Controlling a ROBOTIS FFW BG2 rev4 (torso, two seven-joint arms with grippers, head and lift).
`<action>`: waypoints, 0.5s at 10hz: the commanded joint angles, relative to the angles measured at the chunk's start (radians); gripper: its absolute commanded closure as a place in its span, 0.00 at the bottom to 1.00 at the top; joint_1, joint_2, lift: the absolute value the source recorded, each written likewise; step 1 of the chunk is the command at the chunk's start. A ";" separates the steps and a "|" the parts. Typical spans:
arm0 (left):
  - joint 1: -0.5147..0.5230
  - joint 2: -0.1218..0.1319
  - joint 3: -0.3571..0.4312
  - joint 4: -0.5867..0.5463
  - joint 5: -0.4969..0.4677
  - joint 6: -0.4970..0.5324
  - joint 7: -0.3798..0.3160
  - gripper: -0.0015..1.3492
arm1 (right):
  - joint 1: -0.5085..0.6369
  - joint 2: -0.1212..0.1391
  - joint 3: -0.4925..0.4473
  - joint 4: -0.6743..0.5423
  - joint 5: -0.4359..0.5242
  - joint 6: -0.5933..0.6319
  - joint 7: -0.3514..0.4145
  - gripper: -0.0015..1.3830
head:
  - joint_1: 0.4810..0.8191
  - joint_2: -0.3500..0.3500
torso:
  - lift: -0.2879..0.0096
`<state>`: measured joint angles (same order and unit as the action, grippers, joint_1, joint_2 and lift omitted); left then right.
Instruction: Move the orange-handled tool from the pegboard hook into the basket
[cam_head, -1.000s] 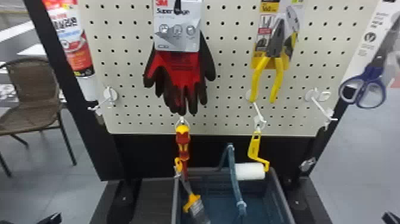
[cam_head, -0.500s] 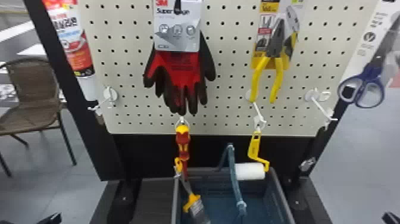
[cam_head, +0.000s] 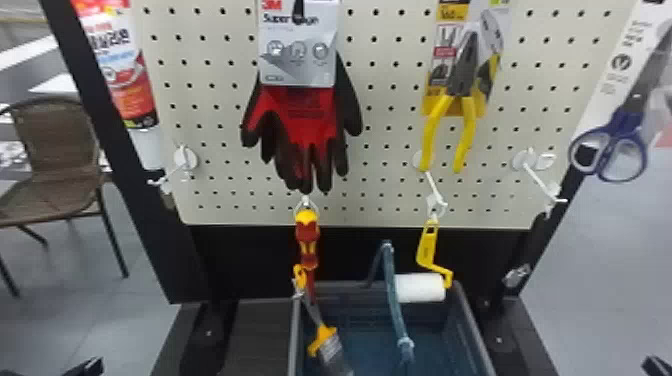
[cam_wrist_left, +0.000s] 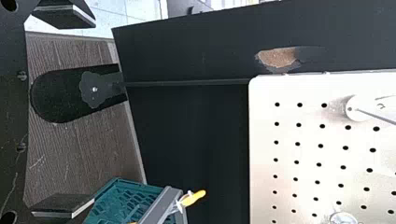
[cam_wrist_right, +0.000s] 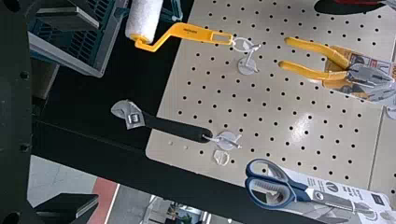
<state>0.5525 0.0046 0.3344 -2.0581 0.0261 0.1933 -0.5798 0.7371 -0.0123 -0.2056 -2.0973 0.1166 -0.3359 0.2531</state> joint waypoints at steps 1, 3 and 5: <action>0.000 -0.007 0.000 0.000 0.000 0.000 0.000 0.00 | 0.000 0.013 0.000 0.000 0.000 0.000 0.000 0.00 | 0.20 0.50 | 0.63; 0.000 -0.007 0.000 0.000 0.000 0.000 0.000 0.00 | 0.000 0.013 0.000 0.000 0.000 0.000 0.000 0.00 | 0.20 0.50 | 0.63; 0.000 -0.007 0.000 0.000 0.000 0.000 0.000 0.00 | 0.000 0.013 0.000 0.000 0.000 0.000 0.000 0.00 | 0.20 0.50 | 0.63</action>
<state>0.5525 0.0046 0.3344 -2.0581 0.0261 0.1933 -0.5798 0.7371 -0.0123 -0.2056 -2.0973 0.1166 -0.3359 0.2531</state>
